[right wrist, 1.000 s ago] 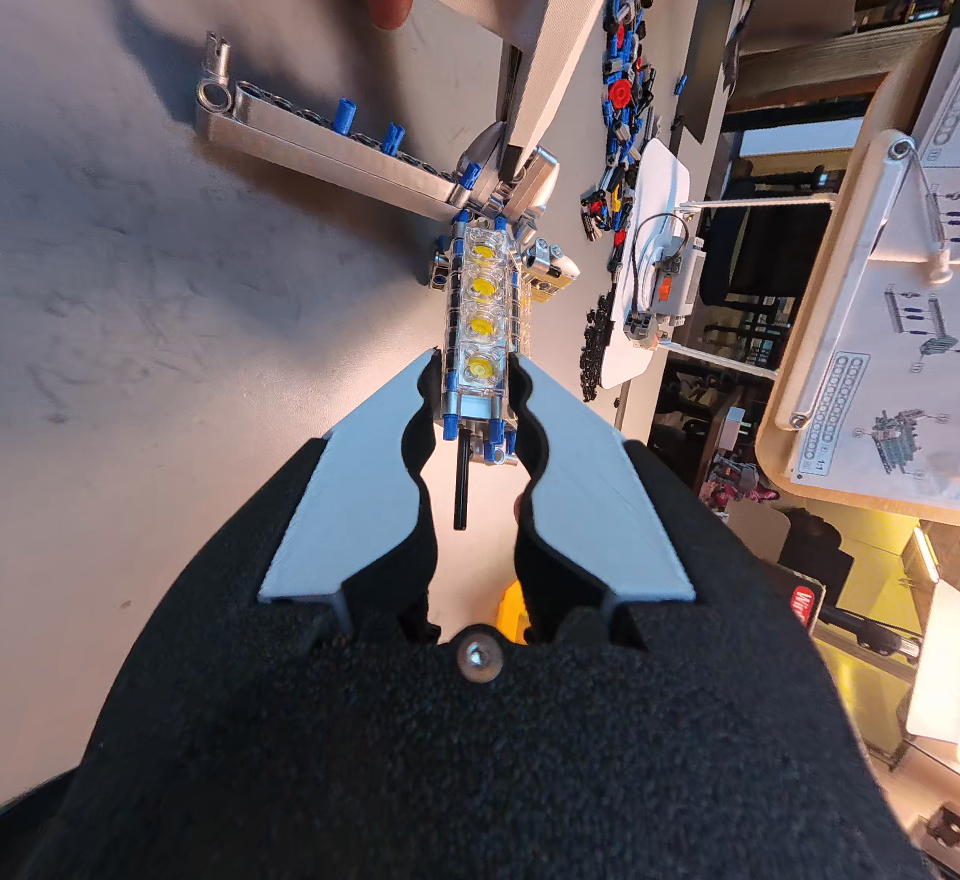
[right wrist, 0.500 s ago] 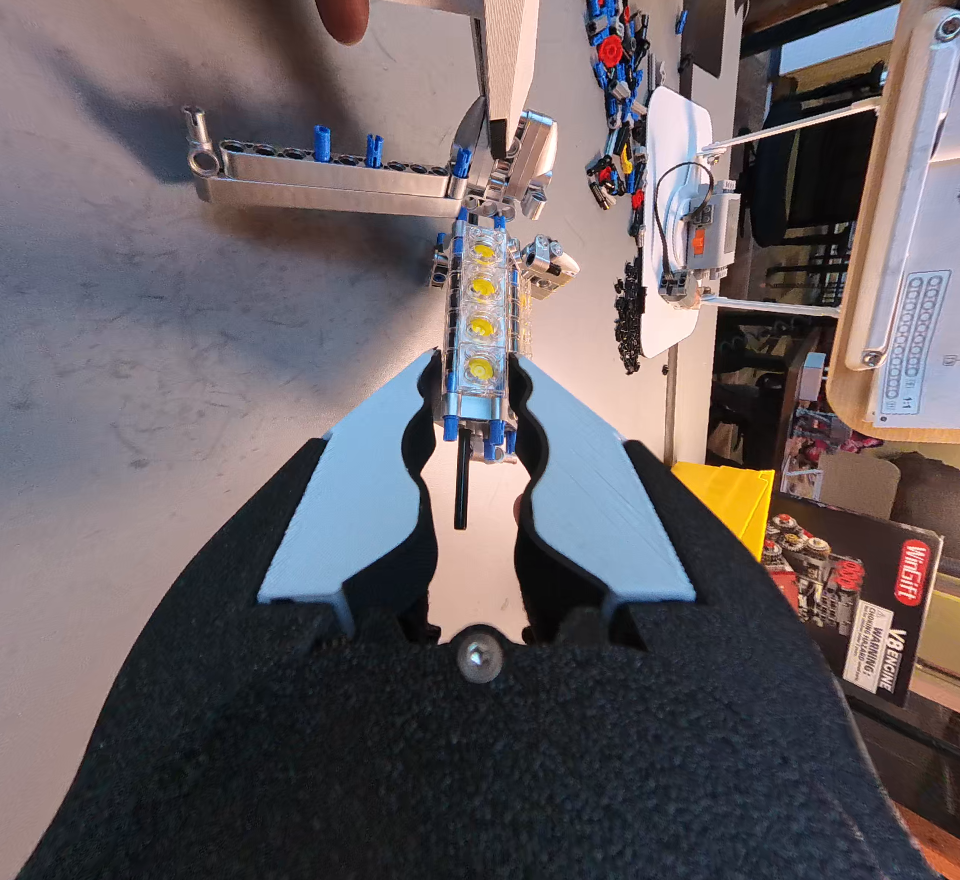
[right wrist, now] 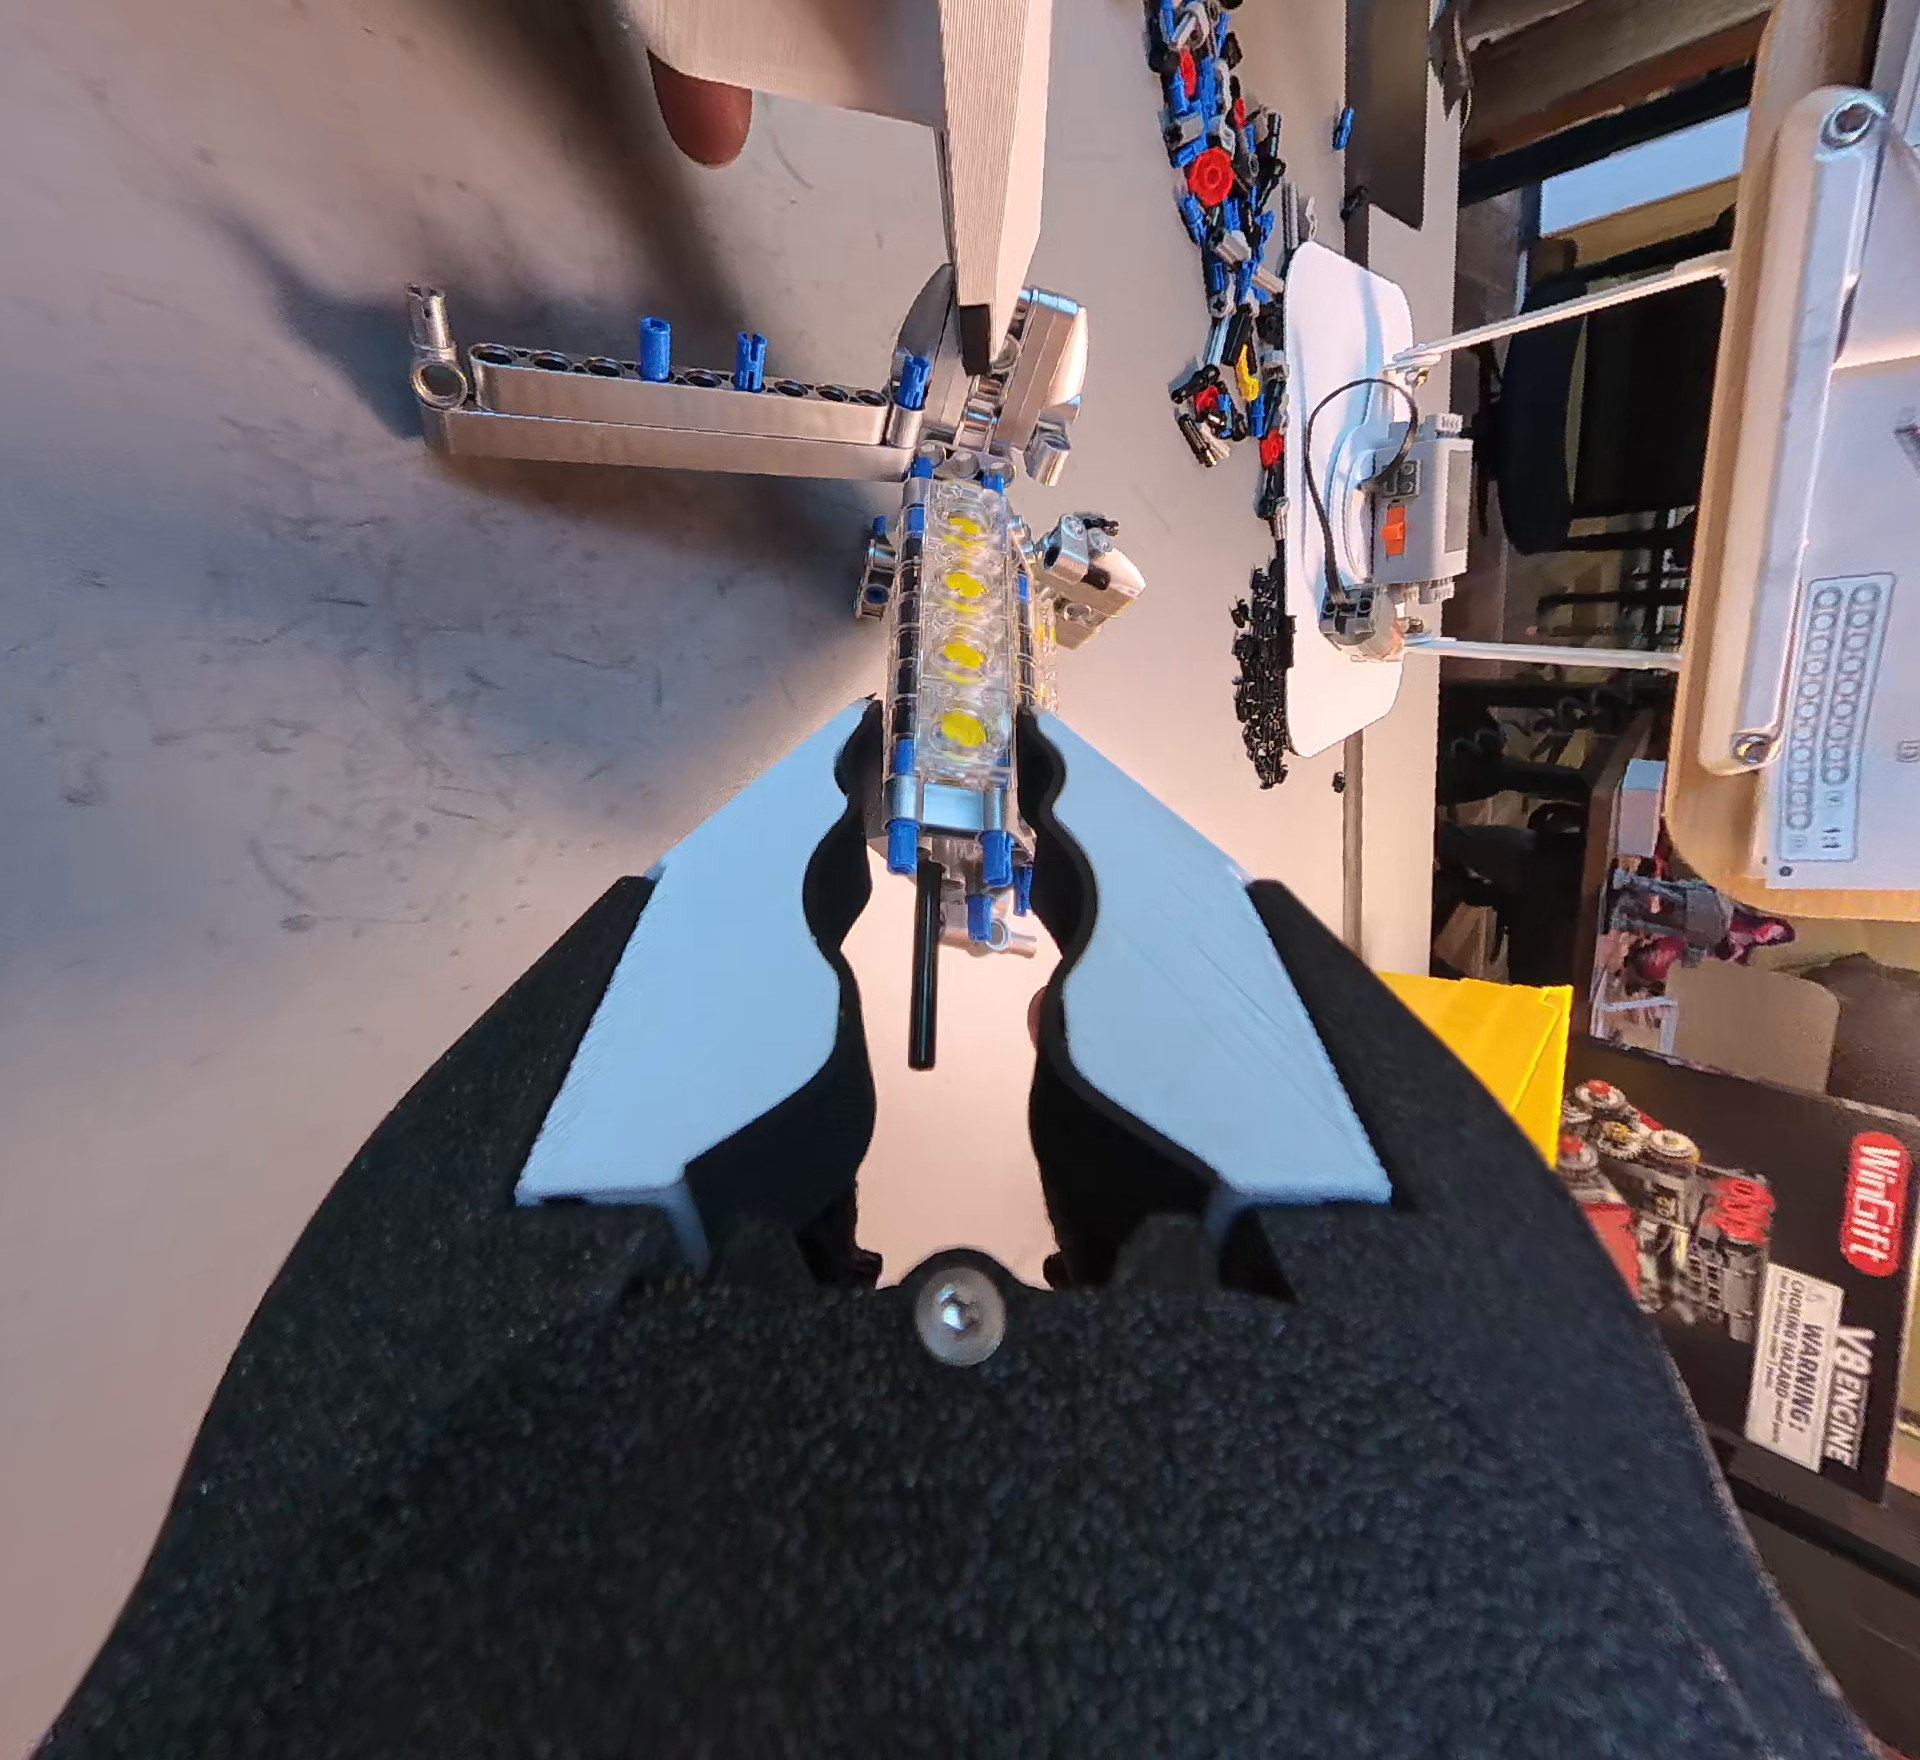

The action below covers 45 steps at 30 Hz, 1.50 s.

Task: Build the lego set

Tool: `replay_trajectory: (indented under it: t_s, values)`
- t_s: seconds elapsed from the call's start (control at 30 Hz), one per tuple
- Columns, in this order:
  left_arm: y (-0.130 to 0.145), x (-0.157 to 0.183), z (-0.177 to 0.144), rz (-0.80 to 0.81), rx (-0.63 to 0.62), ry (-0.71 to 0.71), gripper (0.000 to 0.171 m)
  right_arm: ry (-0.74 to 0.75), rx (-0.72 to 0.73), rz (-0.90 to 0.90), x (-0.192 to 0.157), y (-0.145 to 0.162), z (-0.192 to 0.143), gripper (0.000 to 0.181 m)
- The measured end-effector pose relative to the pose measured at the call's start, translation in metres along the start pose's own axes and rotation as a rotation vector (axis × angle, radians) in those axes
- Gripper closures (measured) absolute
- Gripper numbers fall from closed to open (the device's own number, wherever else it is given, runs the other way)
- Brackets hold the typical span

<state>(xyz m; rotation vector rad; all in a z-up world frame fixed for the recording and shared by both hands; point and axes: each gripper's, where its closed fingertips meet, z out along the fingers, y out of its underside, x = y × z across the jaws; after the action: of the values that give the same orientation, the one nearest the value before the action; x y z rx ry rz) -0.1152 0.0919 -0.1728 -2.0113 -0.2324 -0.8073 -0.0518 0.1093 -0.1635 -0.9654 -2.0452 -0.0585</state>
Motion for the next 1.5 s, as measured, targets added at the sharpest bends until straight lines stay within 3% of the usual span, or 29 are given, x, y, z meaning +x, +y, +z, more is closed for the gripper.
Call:
replay_trajectory:
  t_s: [0.27, 0.5, 0.8, 1.5]
  values:
    - [0.002, 0.000, 0.002, 0.060, -0.018, -0.035, 0.166, -0.010, 0.014, -0.002, 0.003, -0.002, 0.000, 0.158]
    - [0.000, 0.000, -0.001, 0.013, -0.001, 0.000, 0.165, -0.027, 0.045, -0.049, -0.001, -0.004, 0.000, 0.158]
    - [-0.007, 0.002, -0.006, -0.070, 0.065, 0.043, 0.165, -0.021, 0.047, 0.084, -0.002, -0.004, 0.001, 0.158]
    - [-0.031, 0.006, -0.018, 0.092, 0.238, -0.053, 0.166, -0.038, 0.096, 0.352, 0.000, -0.015, 0.002, 0.158]
